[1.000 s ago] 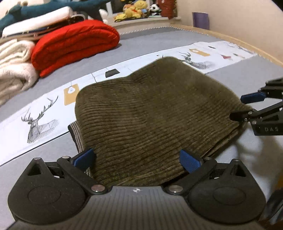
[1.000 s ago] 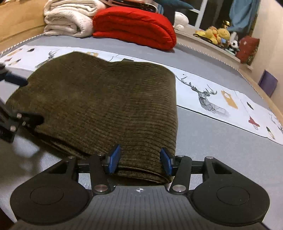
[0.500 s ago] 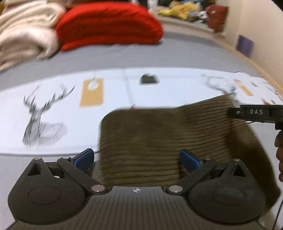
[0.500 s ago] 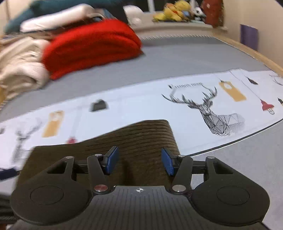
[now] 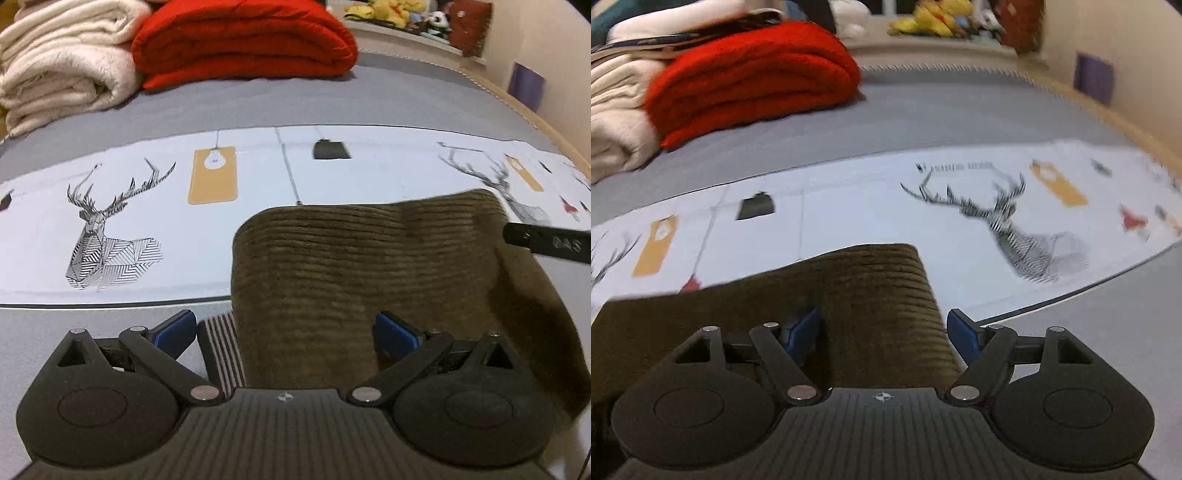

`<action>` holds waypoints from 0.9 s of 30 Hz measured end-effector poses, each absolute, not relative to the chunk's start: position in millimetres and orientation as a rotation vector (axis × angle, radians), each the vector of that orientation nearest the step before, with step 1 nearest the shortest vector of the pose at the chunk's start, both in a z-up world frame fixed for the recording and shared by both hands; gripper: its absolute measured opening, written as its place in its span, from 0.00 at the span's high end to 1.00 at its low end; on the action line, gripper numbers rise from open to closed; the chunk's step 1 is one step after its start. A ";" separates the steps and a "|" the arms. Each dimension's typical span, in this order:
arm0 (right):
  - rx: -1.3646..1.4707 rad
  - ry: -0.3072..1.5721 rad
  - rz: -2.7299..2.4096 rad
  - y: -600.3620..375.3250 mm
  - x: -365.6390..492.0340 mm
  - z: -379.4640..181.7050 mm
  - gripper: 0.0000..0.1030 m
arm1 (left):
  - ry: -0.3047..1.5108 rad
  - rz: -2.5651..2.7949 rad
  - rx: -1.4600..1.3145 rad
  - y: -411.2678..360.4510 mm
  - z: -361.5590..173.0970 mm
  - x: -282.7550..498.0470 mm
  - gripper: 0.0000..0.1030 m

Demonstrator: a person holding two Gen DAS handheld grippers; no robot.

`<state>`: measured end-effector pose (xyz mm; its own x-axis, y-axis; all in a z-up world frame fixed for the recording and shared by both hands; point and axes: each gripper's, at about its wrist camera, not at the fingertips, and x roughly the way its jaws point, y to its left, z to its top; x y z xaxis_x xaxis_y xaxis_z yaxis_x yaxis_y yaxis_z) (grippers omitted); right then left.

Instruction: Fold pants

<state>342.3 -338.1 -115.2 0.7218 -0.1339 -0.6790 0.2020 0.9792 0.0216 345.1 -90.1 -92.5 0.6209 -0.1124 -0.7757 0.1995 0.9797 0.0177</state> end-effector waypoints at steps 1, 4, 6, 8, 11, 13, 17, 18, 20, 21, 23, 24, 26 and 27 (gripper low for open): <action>0.076 0.732 -0.173 -336.8 328.9 -109.7 0.20 | 0.877 -0.174 0.112 -89.4 -88.8 334.4 0.00; 0.038 0.708 -0.134 -329.0 277.6 -92.4 0.14 | 0.888 -0.173 0.114 -82.8 -81.4 294.2 0.00; 0.015 0.680 -0.105 -321.6 235.5 -86.3 0.12 | 0.875 -0.182 0.125 -81.3 -74.1 266.3 0.00; -0.009 0.647 -0.098 -314.6 188.9 -87.4 0.09 | 0.846 -0.185 0.112 -77.4 -70.7 231.5 0.00; -0.007 0.625 -0.142 -306.8 123.4 -101.2 0.07 | 0.844 -0.201 0.069 -67.1 -78.9 178.8 0.00; 0.028 0.623 -0.165 -299.5 93.8 -101.0 0.07 | 0.848 -0.214 0.065 -62.4 -87.3 148.3 0.00; -0.019 0.519 -0.183 -277.6 53.3 -104.8 0.03 | 0.815 -0.222 0.102 -61.2 -96.5 102.6 0.00; -0.053 0.511 -0.187 -270.4 46.6 -107.8 0.03 | 0.800 -0.231 0.110 -62.5 -96.1 95.8 0.00; -0.102 0.470 -0.180 -256.9 33.1 -110.6 0.03 | 0.758 -0.248 0.118 -64.2 -94.4 86.4 0.00; -0.117 0.448 -0.180 -252.8 28.0 -111.6 0.03 | 0.734 -0.264 0.120 -63.7 -94.8 82.5 0.00; -0.131 0.426 -0.176 -245.4 19.9 -113.3 0.02 | 0.692 -0.248 0.125 -60.5 -99.2 76.9 0.00; -0.122 0.433 -0.173 -242.2 17.7 -113.9 0.02 | 0.686 -0.224 0.130 -59.7 -101.0 76.6 0.00; -0.091 0.450 -0.169 -244.2 18.4 -115.8 0.01 | 0.702 -0.217 0.111 -58.6 -100.0 81.8 0.00; -0.082 0.452 -0.176 -244.7 18.2 -116.1 0.01 | 0.692 -0.230 0.100 -58.0 -98.1 82.0 0.00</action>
